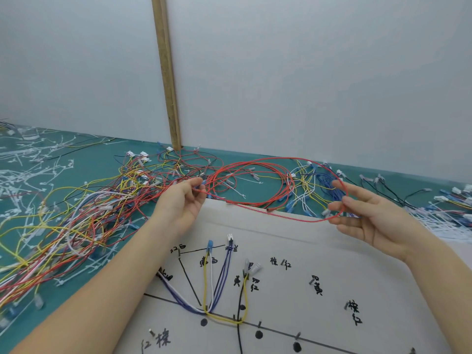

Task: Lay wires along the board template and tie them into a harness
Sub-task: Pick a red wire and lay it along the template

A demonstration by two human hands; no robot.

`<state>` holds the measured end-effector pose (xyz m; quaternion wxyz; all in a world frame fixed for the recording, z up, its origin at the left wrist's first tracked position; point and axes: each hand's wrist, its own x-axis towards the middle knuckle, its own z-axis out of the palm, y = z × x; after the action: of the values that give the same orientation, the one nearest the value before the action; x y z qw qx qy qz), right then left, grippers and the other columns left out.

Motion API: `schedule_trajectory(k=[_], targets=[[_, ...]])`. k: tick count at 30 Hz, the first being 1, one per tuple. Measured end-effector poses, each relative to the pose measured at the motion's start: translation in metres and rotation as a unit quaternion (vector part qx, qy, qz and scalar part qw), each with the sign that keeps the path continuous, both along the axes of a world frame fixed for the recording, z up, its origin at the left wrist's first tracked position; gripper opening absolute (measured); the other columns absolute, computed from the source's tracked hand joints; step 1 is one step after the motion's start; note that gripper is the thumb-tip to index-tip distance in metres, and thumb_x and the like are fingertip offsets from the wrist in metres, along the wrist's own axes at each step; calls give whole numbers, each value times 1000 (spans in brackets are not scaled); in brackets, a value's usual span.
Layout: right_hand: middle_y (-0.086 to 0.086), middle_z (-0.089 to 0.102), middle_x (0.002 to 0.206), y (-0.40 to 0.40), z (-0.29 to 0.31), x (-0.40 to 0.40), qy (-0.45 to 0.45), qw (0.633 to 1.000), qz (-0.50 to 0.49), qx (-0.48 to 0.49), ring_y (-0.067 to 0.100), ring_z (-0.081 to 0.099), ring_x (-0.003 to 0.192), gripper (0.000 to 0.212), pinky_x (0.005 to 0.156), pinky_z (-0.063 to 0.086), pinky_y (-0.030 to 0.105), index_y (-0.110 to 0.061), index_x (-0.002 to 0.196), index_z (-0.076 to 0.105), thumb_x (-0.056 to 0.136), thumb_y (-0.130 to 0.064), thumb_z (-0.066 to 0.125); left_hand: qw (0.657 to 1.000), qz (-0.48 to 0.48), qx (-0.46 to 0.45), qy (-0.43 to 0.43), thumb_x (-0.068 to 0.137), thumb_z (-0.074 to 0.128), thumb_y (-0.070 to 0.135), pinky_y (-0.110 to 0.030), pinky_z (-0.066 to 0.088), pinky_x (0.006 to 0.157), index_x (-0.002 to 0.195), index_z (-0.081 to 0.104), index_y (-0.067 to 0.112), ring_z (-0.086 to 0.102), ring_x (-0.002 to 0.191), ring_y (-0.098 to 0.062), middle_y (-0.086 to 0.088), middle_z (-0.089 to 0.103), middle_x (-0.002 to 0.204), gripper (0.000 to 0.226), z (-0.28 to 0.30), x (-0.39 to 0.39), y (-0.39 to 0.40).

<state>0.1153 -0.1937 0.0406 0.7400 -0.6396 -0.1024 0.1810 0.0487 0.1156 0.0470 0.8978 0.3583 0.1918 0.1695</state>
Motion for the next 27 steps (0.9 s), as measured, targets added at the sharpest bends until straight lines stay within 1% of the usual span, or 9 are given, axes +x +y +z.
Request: schedule_trajectory(k=[4,7,9,11,13,15,20,24,27], targets=[[1,72,76,2,1,-2,-13,1000,0,-11,19,70,61,26,48,55,25,-28,102,66,92,-13,48,999,-49,-4,3,81,19,-9,-12,51,49,84,55,-6,52,72,-18,-13,54,88,37,-1,-2,0],[0,72,74,3,1,-2,-10,1000,-22,-12,19,70,60,25,48,55,25,-27,101,66,93,-13,47,997,-78,-6,-1,85,25,0,-17,54,60,88,57,-8,59,78,-22,-16,60,93,33,-1,-4,0],[0,71,73,3,2,-2,-5,1000,-27,-9,20,70,60,25,48,56,25,-27,100,66,93,-13,47,996,-83,-17,-11,87,27,3,-24,55,68,88,58,-9,61,81,-25,-17,64,88,33,-1,-5,0],[-1,71,73,2,1,-2,-2,1000,-27,-12,21,70,61,25,48,56,26,-27,100,67,93,-14,47,996,-89,-23,-18,88,28,6,-29,55,70,87,59,-8,63,82,-27,-17,69,77,35,-1,-6,1],[-1,71,73,2,1,-1,-1,1000,-25,-15,22,70,61,25,48,56,26,-27,100,67,93,-15,46,995,-94,-24,-24,89,28,8,-29,56,69,87,60,-8,67,77,-27,-16,70,72,36,-1,-7,2],[0,71,73,2,0,-1,1,999,-22,-22,22,70,61,25,48,56,26,-27,100,67,94,-15,46,995,-96,-27,-29,90,30,10,-28,57,65,88,60,-8,71,69,-25,-17,71,73,36,-1,-6,3],[0,72,75,3,1,-2,-1,999,-19,-27,23,71,63,25,49,56,27,-27,100,67,94,-17,45,996,-84,-26,-30,93,36,7,-22,58,59,89,60,-7,71,64,-21,-16,65,88,27,-2,-5,3],[0,72,78,3,2,-4,-6,999,-8,-36,23,71,64,26,48,56,27,-27,100,68,95,-17,45,996,-80,17,-17,91,42,-7,-17,56,58,87,59,-3,70,62,-13,-10,70,68,18,-5,-2,1],[-1,72,80,3,3,-6,-22,999,-8,-41,22,71,66,25,50,56,26,-25,98,69,93,-12,47,997,-74,32,-13,89,42,-11,-14,54,54,87,59,-3,70,62,-11,-8,71,65,20,-7,-1,1]])
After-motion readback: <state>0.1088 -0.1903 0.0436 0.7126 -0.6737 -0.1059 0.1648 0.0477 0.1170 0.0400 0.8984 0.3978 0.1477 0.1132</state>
